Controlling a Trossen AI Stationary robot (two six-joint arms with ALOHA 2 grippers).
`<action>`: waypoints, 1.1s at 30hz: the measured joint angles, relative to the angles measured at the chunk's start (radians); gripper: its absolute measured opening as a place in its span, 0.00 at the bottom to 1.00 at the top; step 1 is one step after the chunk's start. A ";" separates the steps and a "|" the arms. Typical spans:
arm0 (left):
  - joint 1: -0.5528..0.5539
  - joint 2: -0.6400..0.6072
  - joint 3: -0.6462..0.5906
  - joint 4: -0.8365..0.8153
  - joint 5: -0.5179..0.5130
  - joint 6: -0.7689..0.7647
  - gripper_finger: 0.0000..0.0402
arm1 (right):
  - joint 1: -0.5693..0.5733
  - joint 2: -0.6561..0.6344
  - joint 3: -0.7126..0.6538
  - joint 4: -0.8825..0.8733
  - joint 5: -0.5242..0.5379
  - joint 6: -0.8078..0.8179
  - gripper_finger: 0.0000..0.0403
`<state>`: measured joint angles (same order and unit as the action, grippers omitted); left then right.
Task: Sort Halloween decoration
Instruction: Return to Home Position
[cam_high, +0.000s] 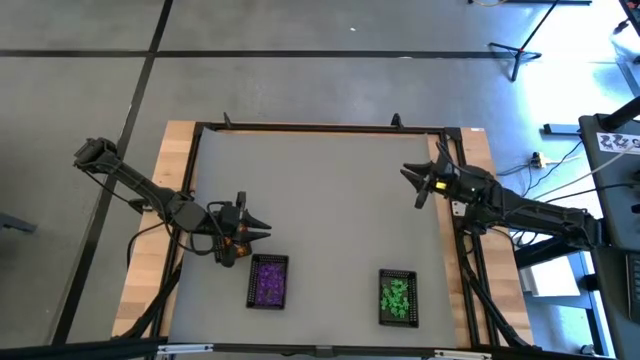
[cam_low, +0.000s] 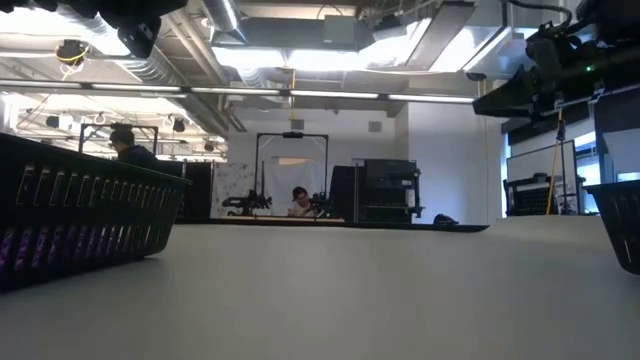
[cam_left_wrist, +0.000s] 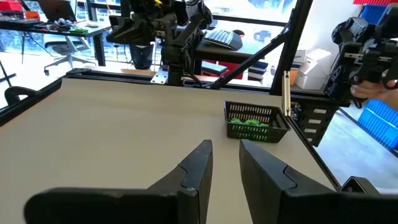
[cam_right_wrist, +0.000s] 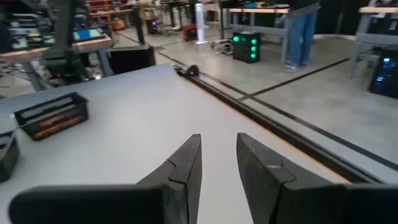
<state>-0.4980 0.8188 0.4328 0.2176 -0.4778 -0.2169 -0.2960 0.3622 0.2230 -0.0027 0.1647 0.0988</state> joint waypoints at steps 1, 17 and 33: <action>0.000 0.000 0.000 0.000 0.000 0.000 0.19 | 0.000 0.000 -0.009 0.009 -0.010 0.000 0.24; 0.000 0.000 0.000 0.000 0.000 0.000 0.19 | 0.000 0.000 -0.216 0.257 0.053 0.009 0.25; 0.000 0.000 0.000 0.000 0.000 0.000 0.19 | 0.001 0.000 -0.216 0.219 0.052 0.006 0.25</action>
<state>-0.4979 0.8188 0.4328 0.2176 -0.4780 -0.2169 -0.2955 0.3622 0.0071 0.2166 0.2169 0.1051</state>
